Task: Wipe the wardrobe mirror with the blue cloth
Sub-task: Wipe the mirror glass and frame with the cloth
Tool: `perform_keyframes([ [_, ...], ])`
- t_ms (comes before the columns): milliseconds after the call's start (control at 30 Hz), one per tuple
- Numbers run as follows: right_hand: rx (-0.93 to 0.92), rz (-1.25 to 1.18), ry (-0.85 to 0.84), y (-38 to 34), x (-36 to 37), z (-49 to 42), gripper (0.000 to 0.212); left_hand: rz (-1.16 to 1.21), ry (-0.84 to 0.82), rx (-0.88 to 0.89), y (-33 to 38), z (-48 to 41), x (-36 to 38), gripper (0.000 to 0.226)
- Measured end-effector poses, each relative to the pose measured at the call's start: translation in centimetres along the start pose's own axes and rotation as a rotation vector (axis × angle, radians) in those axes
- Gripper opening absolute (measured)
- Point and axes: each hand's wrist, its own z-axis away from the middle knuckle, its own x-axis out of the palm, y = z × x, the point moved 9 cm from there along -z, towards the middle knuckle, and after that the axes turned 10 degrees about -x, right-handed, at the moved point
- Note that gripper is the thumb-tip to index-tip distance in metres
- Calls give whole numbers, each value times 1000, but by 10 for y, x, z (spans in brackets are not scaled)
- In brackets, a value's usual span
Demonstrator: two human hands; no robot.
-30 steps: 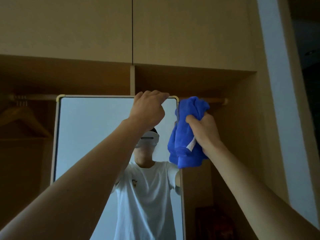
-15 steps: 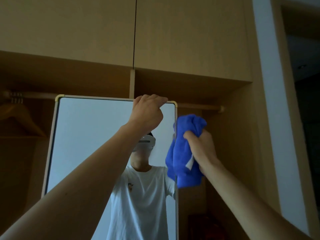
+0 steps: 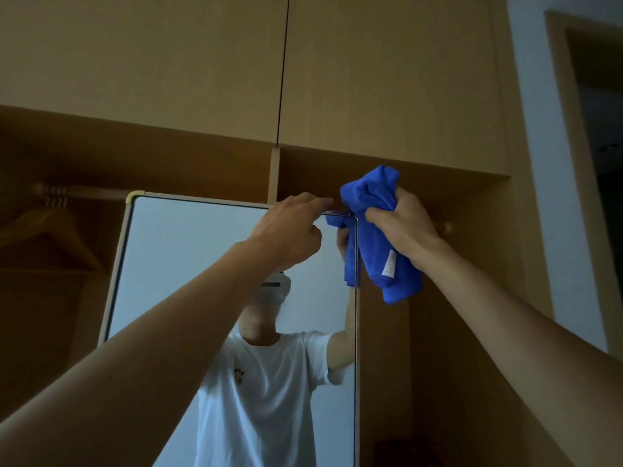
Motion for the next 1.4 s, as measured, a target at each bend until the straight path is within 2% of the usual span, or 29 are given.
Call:
perform_keyframes([
  [200,-48,173,22,-11,4,-7,15,-216,11,-83,-42,10,-26,57],
  [300,-79,353,-44,-23,5,-15,12,-264,110,-159,-76,19,-59,41],
  [400,-115,504,-129,-36,10,-22,17,-314,198,-234,-116,31,-89,39],
  [533,-179,665,-221,-59,30,-30,22,-236,159,-262,-146,44,-100,37],
  [633,-211,688,-249,-75,45,-33,25,-218,136,-259,-148,44,-99,40],
  [733,-245,617,-303,-96,71,-37,21,-184,132,-300,-159,49,-101,42],
  [833,-322,552,-364,-131,116,-39,17,-118,142,-265,-160,54,-101,42],
  [1000,-422,541,-370,-183,179,-39,21,-115,194,-260,-164,56,-109,19],
  [1067,-413,554,-355,-183,179,-38,22,-103,178,-252,-168,58,-105,22],
  [1200,-337,595,-324,-157,147,-40,22,-53,207,-304,-181,60,-107,44],
  [1400,-45,784,-288,-85,62,-51,22,-2,139,-297,-189,62,-100,54],
])
